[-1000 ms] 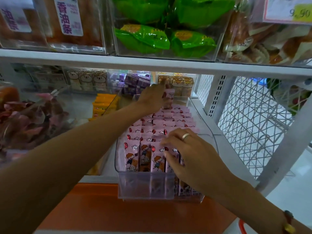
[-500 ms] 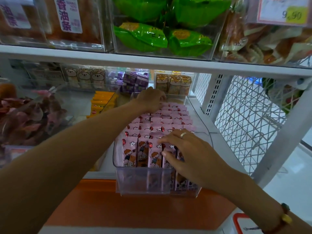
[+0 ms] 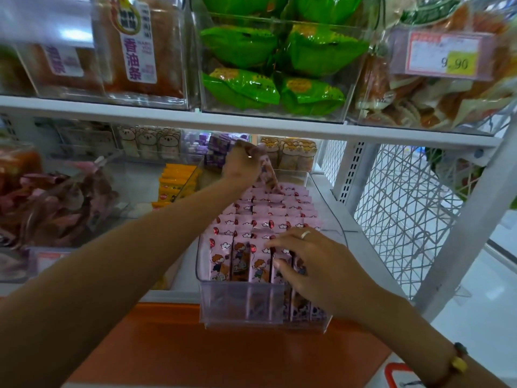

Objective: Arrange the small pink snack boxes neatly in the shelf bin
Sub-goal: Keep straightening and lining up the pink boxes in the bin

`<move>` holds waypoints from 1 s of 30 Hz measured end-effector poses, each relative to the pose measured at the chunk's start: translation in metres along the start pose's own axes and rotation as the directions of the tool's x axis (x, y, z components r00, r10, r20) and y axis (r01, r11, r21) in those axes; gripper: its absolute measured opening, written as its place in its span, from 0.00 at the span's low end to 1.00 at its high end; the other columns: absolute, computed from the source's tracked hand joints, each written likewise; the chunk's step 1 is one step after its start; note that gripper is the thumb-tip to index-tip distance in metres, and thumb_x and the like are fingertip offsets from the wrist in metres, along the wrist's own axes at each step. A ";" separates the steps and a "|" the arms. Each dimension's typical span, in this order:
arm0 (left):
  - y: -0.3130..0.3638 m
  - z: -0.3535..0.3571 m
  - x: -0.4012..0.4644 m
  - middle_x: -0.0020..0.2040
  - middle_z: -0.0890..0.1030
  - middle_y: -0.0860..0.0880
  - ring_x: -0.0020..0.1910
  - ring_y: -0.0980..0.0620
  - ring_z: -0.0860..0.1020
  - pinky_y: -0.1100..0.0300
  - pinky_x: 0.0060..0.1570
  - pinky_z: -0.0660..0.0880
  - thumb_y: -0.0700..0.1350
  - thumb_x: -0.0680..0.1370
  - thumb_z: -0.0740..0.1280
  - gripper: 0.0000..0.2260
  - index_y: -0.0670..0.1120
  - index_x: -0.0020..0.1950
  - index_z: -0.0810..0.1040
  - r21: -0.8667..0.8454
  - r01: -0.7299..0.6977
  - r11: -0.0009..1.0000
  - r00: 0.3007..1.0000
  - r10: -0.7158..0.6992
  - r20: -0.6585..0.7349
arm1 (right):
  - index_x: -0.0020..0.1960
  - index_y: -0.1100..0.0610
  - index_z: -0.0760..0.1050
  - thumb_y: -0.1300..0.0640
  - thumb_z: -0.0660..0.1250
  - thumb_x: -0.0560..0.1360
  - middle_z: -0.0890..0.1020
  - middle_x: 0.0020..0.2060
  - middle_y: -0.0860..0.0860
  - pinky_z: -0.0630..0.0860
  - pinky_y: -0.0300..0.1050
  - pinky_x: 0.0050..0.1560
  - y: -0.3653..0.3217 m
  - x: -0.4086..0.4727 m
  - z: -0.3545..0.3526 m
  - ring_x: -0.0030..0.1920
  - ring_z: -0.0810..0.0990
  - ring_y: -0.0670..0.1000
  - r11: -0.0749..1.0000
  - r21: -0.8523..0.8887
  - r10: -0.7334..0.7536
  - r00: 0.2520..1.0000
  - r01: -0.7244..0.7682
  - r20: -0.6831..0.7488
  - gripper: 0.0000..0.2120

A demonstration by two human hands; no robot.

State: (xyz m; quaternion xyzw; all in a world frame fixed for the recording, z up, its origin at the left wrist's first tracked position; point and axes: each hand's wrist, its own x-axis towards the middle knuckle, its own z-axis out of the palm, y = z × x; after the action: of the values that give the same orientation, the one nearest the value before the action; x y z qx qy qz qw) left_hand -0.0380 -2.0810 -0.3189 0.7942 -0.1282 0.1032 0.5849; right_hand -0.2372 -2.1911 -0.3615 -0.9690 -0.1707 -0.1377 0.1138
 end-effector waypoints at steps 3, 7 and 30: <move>0.008 -0.020 -0.021 0.54 0.81 0.40 0.56 0.39 0.78 0.43 0.57 0.75 0.49 0.82 0.60 0.11 0.42 0.57 0.74 -0.183 0.093 0.979 0.981 -0.121 -0.149 | 0.67 0.42 0.70 0.48 0.60 0.79 0.74 0.63 0.41 0.63 0.32 0.56 -0.001 0.000 0.000 0.62 0.69 0.40 1.000 0.000 0.010 1.000 -0.010 -0.014 0.16; 0.019 -0.052 -0.070 0.40 0.80 0.48 0.38 0.55 0.82 0.61 0.41 0.80 0.46 0.82 0.60 0.11 0.41 0.59 0.73 -0.361 0.005 0.933 0.983 -0.070 -0.167 | 0.65 0.44 0.72 0.48 0.60 0.79 0.75 0.62 0.42 0.71 0.40 0.59 -0.004 0.002 -0.001 0.58 0.70 0.40 0.998 0.029 0.055 0.998 -0.054 -0.031 0.15; 0.007 -0.067 -0.179 0.57 0.75 0.62 0.51 0.63 0.76 0.64 0.45 0.79 0.52 0.71 0.74 0.22 0.55 0.62 0.71 -0.004 -0.295 0.955 0.938 0.291 0.190 | 0.61 0.58 0.75 0.52 0.70 0.72 0.85 0.48 0.53 0.78 0.47 0.53 -0.035 0.021 -0.006 0.48 0.84 0.51 0.135 0.954 0.465 0.867 -0.269 0.179 0.20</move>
State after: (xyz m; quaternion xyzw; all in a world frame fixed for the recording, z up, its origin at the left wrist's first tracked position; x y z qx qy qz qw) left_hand -0.2101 -2.0045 -0.3493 0.7795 -0.2986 0.1150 0.5385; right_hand -0.2323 -2.1540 -0.3430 -0.6871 0.0347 -0.0487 0.7241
